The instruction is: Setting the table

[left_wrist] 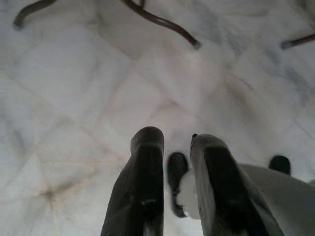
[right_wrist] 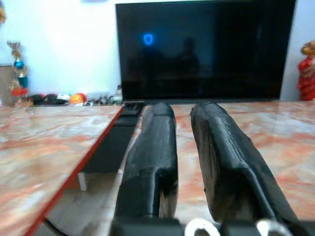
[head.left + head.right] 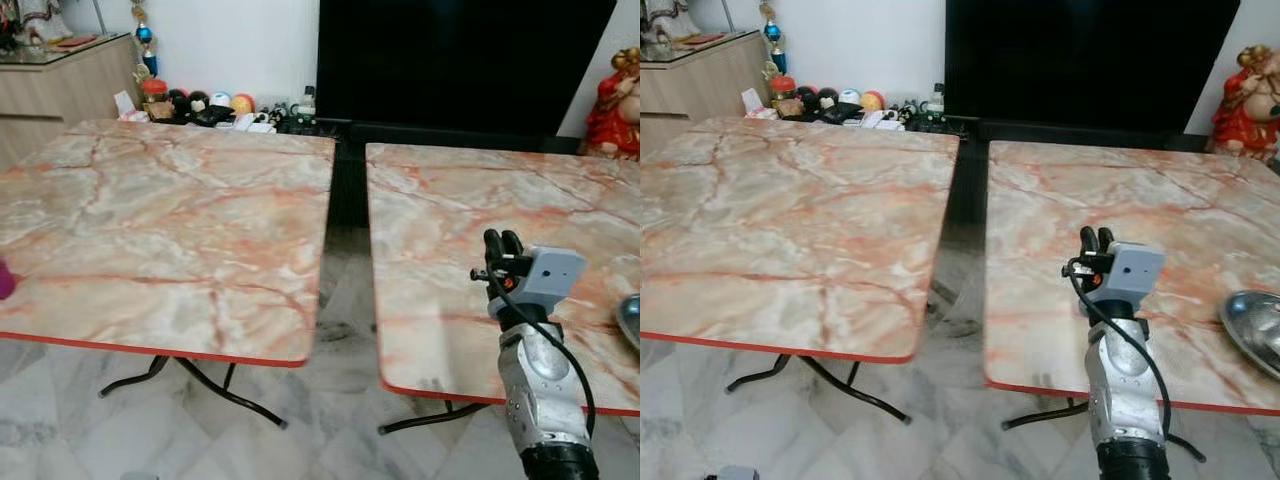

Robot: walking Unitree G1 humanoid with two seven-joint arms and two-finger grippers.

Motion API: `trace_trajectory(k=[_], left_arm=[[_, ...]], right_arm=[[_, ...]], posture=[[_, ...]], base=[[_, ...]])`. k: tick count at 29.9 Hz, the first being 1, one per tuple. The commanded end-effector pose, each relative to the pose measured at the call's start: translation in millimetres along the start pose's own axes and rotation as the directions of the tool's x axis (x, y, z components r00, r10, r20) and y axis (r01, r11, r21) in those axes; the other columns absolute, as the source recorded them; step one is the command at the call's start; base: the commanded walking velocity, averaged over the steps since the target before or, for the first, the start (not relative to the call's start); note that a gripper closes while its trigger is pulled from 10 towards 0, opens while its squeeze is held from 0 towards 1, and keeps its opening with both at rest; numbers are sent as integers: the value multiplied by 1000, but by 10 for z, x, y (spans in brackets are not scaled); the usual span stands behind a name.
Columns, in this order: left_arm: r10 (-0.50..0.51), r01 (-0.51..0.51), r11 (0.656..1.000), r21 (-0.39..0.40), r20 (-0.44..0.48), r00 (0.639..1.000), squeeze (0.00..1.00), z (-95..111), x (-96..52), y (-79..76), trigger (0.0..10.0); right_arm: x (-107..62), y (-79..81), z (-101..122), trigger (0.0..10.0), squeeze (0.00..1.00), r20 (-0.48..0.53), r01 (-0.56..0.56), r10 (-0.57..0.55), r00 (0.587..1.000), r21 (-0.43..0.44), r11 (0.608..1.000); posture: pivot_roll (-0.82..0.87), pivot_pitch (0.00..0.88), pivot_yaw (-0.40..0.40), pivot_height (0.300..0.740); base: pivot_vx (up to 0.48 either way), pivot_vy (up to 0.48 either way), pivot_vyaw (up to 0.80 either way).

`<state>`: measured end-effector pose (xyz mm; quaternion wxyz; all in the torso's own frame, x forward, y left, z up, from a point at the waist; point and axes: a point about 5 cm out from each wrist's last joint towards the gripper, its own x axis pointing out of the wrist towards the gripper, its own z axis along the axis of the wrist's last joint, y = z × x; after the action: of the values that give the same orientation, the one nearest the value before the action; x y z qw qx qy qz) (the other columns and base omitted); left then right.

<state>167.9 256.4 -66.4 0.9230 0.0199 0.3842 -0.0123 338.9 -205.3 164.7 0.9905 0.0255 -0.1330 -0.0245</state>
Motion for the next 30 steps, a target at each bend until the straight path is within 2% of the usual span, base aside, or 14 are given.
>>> trace_trajectory(k=[1,6,7,20,21,30], left_arm=[[21,-21,1000,-22,-16,1000,0,-56,-31,40,10000],[26,-26,999,-28,-16,1000,0,-72,-37,39,10000],[26,-27,999,-29,-17,1000,0,-77,-39,38,10000],[29,-29,999,-28,-24,999,0,-112,-56,44,10000],[28,-29,999,-27,-24,999,0,-111,-56,44,10000],[25,-25,1000,-17,-18,1000,0,-70,-41,54,10000]], right_arm=[[46,48,76,10000,0,27,-20,20,999,-1,1000],[45,69,76,10000,24,29,-32,31,999,30,999],[44,74,75,10000,1000,31,-32,30,999,42,999],[68,120,87,10000,1000,38,-52,51,998,41,998],[70,125,85,10000,0,37,-55,54,998,38,998],[85,157,79,10000,0,35,-63,61,997,39,997]], posture=[[94,31,-28,740],[99,31,-31,740],[101,31,-33,740],[107,14,-35,740],[108,9,-34,740],[112,0,-31,740]], base=[[0,480,0],[0,480,0],[0,480,0],[0,480,0],[0,480,0],[0,480,0]])
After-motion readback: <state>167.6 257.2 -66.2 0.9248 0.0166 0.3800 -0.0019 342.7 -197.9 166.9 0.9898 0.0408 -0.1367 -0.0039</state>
